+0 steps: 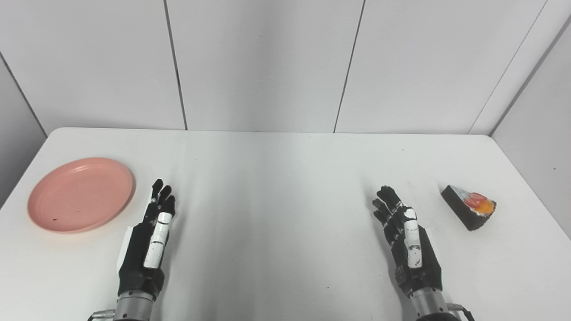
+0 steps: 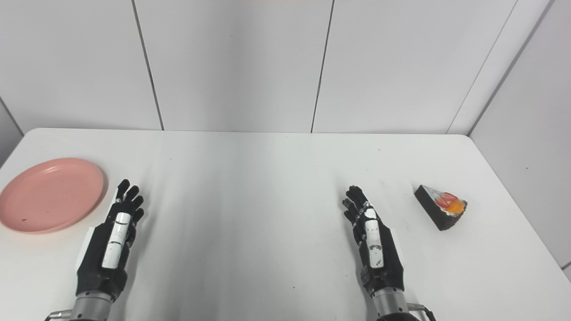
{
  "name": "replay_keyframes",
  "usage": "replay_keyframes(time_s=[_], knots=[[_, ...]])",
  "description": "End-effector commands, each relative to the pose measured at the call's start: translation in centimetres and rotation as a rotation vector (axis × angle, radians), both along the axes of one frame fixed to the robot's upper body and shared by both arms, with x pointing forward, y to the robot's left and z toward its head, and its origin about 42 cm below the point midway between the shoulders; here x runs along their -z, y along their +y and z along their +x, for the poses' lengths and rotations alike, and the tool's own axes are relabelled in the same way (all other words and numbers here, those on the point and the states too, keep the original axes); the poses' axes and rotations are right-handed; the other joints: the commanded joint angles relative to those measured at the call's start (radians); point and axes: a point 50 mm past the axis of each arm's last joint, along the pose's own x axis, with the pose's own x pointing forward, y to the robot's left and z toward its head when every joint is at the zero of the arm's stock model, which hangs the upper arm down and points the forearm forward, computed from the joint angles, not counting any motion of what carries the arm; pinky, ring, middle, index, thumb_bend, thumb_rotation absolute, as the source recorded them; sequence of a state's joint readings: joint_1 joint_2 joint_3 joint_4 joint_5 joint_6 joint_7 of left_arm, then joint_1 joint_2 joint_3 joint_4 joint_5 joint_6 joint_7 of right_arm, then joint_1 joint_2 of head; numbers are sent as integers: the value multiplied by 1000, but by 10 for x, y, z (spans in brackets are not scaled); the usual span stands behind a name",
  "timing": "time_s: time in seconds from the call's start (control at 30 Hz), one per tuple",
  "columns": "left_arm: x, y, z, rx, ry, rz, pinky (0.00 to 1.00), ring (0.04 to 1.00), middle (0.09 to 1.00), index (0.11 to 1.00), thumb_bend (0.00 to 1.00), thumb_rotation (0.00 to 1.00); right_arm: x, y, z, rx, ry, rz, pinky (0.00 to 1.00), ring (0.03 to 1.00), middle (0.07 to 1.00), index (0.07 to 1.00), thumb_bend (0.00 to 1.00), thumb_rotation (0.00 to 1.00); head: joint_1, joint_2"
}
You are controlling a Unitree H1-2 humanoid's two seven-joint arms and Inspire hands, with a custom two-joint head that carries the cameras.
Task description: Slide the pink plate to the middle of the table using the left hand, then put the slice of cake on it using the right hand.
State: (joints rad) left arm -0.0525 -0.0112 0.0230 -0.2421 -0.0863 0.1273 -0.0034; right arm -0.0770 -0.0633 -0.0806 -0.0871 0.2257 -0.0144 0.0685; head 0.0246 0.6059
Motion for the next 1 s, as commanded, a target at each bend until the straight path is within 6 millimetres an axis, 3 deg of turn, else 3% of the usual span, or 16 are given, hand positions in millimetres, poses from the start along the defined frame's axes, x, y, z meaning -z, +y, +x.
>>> replay_keyframes(time_s=[0.0,0.33,0.97], knots=[[-18,0,2,14,-78,-3,1000,991,1000,1000,713,834,-13,1,4,-7,-76,-4,982,945,942,924,836,951,0,-2],[-18,1,2,19,-80,9,1000,991,1000,1000,722,844,3,-6,9,-9,-83,-6,1000,982,1000,1000,819,999,0,-4],[-17,1,3,19,-78,14,1000,993,1000,1000,724,846,-6,0,5,-11,-88,-15,992,963,983,1000,833,985,-1,-7]])
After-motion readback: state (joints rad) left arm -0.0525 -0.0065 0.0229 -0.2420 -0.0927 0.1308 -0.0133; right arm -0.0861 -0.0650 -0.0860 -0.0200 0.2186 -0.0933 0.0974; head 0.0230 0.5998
